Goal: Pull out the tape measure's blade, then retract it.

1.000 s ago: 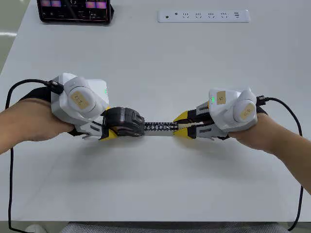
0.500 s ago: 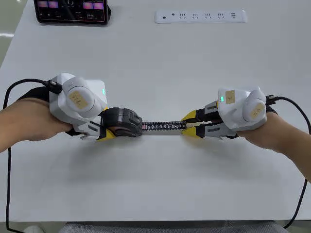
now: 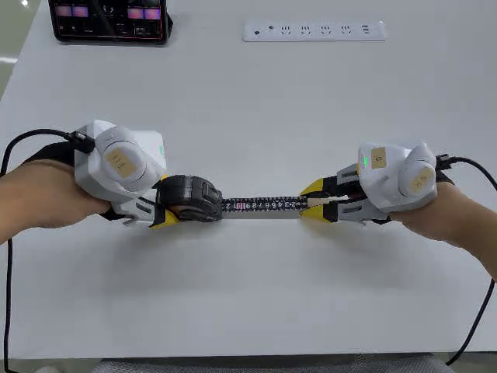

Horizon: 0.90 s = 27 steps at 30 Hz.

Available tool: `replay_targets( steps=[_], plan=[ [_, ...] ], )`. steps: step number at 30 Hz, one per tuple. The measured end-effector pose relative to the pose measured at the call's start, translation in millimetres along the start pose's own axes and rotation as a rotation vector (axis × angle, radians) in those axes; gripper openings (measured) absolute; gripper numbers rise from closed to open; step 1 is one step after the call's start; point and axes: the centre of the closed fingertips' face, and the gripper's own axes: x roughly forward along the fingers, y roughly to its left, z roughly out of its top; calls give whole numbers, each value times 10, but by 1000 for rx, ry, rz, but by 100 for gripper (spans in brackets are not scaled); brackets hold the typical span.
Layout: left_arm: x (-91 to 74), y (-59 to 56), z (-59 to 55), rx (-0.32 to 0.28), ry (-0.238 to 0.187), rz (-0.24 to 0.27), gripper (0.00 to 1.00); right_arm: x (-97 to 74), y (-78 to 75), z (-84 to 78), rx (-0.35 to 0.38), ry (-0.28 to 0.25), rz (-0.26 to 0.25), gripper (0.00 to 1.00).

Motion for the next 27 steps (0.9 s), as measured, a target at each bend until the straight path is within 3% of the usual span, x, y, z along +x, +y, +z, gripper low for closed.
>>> replay_targets(
  steps=[27],
  plan=[
    [-5, 3, -2, 4, 12, 3, 27, -220, -27, -183, -2, 40, -11, 9]
  ],
)
